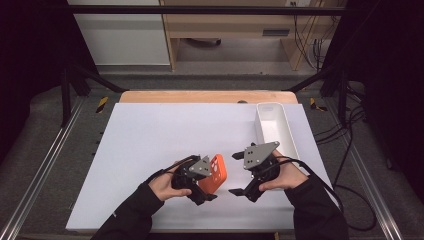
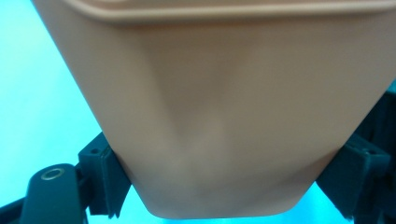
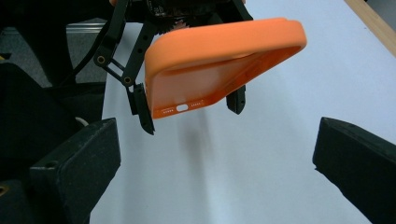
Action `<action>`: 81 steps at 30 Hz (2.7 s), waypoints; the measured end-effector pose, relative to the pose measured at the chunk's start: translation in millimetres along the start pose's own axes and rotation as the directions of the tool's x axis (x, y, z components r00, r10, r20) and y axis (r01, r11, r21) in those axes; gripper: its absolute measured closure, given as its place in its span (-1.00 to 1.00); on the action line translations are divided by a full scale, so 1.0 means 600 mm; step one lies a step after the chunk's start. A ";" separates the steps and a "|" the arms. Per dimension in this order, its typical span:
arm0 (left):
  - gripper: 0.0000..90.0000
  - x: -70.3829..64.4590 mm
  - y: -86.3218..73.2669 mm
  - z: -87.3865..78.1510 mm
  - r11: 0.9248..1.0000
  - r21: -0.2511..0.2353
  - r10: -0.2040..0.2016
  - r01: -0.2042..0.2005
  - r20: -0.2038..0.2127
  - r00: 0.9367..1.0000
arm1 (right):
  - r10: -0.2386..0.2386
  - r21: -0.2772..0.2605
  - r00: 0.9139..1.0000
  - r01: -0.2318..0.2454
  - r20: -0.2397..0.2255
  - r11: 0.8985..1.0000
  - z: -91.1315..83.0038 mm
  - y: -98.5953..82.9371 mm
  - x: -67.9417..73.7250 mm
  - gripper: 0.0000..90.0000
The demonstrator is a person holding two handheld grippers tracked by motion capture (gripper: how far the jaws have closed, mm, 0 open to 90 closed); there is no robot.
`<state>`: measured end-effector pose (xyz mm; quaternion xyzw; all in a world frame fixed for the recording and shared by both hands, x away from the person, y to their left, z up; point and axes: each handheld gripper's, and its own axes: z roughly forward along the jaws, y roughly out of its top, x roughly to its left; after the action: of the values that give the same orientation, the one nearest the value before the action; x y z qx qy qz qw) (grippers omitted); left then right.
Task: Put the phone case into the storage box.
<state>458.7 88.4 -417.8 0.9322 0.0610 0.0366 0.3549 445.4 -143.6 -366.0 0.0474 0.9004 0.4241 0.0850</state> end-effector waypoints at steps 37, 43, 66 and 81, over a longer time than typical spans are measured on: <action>-0.65 -0.022 0.042 -0.010 0.993 -0.080 0.090 -0.085 0.055 0.994 | 0.016 -0.149 0.998 -0.025 -0.065 0.989 0.000 0.008 0.016 -0.90; -0.65 -0.026 0.043 -0.004 0.993 -0.068 0.100 -0.096 0.066 0.993 | 0.007 -0.151 0.997 -0.018 -0.076 0.988 0.002 0.007 0.015 -0.88; -0.65 -0.033 0.043 0.004 0.990 -0.072 0.130 -0.124 0.088 0.988 | -0.017 -0.165 0.991 -0.006 -0.132 0.986 0.011 0.004 0.015 -0.71; -0.65 -0.033 0.040 0.009 0.990 -0.064 0.128 -0.122 0.094 0.987 | -0.018 -0.157 0.989 -0.005 -0.146 0.988 0.014 0.003 0.015 -0.66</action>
<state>442.0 64.4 -406.2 0.9242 -0.0164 0.0146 0.3813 438.1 -134.6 -370.7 0.0065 0.8682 0.4955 0.0234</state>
